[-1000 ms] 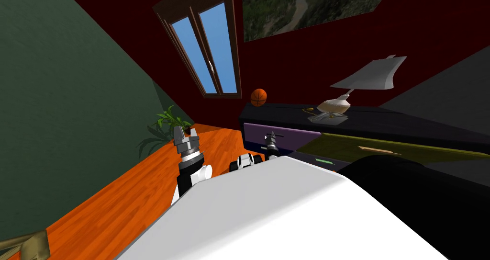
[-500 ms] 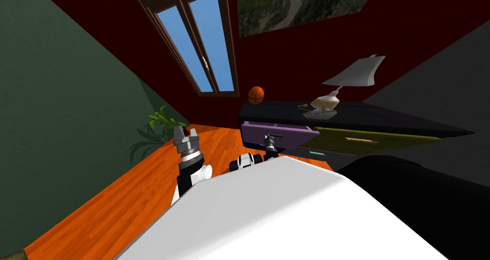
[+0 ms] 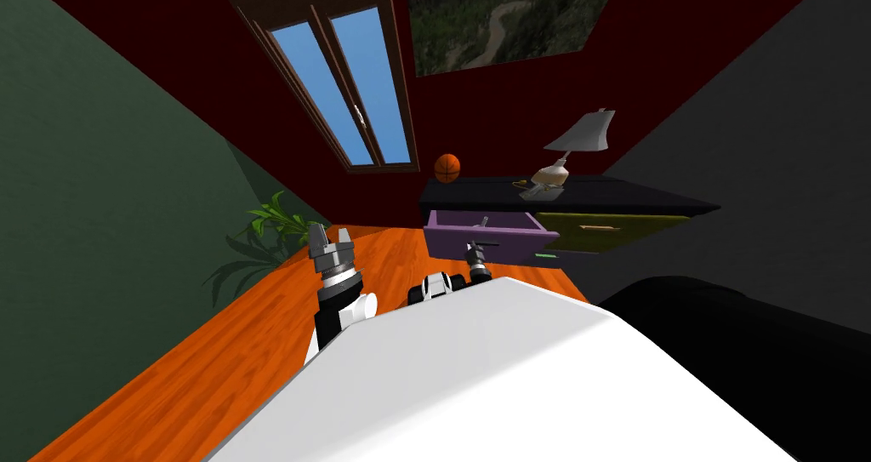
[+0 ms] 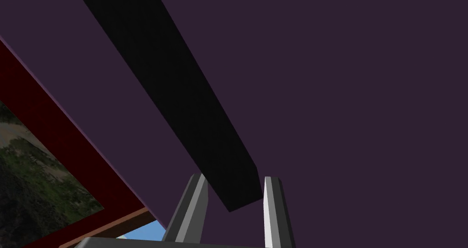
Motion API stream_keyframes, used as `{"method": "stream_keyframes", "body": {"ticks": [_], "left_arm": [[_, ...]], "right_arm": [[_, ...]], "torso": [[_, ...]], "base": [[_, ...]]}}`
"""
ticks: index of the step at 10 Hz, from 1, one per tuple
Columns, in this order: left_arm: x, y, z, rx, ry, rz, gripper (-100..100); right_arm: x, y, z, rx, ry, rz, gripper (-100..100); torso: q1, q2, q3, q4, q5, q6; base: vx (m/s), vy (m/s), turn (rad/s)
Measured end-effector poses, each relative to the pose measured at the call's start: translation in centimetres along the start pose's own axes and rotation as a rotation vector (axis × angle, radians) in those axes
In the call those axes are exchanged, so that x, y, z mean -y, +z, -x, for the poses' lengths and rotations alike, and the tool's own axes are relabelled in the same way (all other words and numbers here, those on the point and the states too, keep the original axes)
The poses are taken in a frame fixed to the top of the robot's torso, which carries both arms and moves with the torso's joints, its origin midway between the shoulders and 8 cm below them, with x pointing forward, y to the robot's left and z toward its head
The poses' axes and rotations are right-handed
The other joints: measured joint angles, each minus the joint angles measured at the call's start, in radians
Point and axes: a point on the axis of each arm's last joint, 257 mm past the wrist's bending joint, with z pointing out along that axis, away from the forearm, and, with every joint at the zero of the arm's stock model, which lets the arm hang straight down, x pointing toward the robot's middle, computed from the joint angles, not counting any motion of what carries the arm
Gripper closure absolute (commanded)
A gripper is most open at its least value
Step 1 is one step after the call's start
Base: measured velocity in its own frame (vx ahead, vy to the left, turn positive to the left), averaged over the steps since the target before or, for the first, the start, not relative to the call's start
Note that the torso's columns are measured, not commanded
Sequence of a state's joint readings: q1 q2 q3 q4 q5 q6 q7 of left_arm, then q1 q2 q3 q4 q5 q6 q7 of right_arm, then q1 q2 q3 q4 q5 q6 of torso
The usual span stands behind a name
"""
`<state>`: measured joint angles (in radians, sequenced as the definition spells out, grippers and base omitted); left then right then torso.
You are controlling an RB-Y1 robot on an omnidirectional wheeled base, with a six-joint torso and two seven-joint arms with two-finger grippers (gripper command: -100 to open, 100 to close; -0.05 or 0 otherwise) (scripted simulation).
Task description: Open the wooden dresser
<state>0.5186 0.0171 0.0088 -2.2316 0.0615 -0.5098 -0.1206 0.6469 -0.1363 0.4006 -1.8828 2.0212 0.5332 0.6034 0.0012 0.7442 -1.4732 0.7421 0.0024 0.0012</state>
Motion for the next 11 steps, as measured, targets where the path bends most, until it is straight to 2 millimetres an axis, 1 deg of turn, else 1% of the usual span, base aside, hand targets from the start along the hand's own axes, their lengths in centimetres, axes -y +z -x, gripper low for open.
{"method": "stream_keyframes", "body": {"ticks": [1,3,6,10,11], "left_arm": [[0.0,0.0,0.0,0.000,0.000,0.000,0],[0.0,0.0,0.0,0.000,0.000,0.000,0],[0.0,0.0,0.0,0.000,0.000,0.000,0],[0.0,0.0,0.0,0.000,0.000,0.000,0],[0.0,0.0,0.0,0.000,0.000,0.000,0]], "right_arm": [[-0.3,-0.2,0.0,0.000,0.000,0.008,-100],[0.0,-1.7,0.9,0.005,0.000,0.018,-100],[1.1,-3.3,2.2,0.014,0.001,0.022,-100],[2.9,-4.8,3.7,0.020,-0.001,0.020,-100],[3.0,-4.9,3.7,0.020,-0.001,0.020,0]], "torso": [[-0.002,-0.005,-0.003,0.000,0.000,-0.001],[-0.003,-0.012,-0.007,-0.005,-0.003,-0.001],[-0.001,-0.007,-0.003,-0.004,-0.002,-0.001],[-0.001,-0.005,-0.002,-0.004,-0.002,-0.001],[-0.001,-0.005,-0.002,-0.004,-0.002,-0.001]], "base": [[0.013,-0.011,-0.026],[0.042,-0.030,-0.029],[0.060,-0.031,-0.019],[0.037,-0.019,-0.016],[0.000,0.000,0.000]]}}
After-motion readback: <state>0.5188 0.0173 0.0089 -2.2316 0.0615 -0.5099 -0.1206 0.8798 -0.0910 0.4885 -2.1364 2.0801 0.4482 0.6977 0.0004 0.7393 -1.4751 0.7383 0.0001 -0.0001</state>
